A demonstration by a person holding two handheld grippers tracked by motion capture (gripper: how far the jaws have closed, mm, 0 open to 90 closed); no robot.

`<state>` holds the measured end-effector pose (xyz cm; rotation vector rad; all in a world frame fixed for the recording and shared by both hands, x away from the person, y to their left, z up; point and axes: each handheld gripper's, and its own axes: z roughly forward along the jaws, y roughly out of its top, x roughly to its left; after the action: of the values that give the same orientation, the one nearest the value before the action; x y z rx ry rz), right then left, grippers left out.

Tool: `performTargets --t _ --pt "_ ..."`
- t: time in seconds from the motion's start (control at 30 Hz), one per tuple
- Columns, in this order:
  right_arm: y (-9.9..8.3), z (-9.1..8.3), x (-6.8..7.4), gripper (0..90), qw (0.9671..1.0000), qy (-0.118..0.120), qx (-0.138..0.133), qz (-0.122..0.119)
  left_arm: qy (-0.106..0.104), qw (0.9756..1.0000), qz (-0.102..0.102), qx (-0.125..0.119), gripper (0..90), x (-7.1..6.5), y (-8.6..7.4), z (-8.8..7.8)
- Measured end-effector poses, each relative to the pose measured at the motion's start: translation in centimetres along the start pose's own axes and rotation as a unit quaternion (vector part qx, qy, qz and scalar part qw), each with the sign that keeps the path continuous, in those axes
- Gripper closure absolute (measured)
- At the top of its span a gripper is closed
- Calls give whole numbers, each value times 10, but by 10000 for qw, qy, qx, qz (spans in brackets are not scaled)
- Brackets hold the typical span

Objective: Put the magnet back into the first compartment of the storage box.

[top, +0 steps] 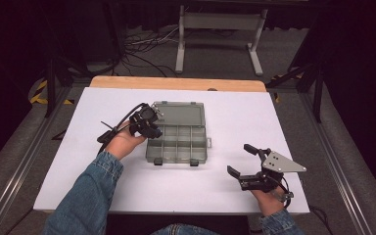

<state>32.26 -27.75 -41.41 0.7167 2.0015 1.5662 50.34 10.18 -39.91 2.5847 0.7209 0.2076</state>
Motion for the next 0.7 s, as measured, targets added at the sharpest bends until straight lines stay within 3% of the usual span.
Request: performTargets --t 0.47,0.7 --pt "0 0 0 70 10000 -1 3 -11 -20 9999 -1 101 587 1 -1 5" --pt "-1 0 -1 70 10000 -13 17 12 -37 10000 44 -48 494 -1 -1 -2"
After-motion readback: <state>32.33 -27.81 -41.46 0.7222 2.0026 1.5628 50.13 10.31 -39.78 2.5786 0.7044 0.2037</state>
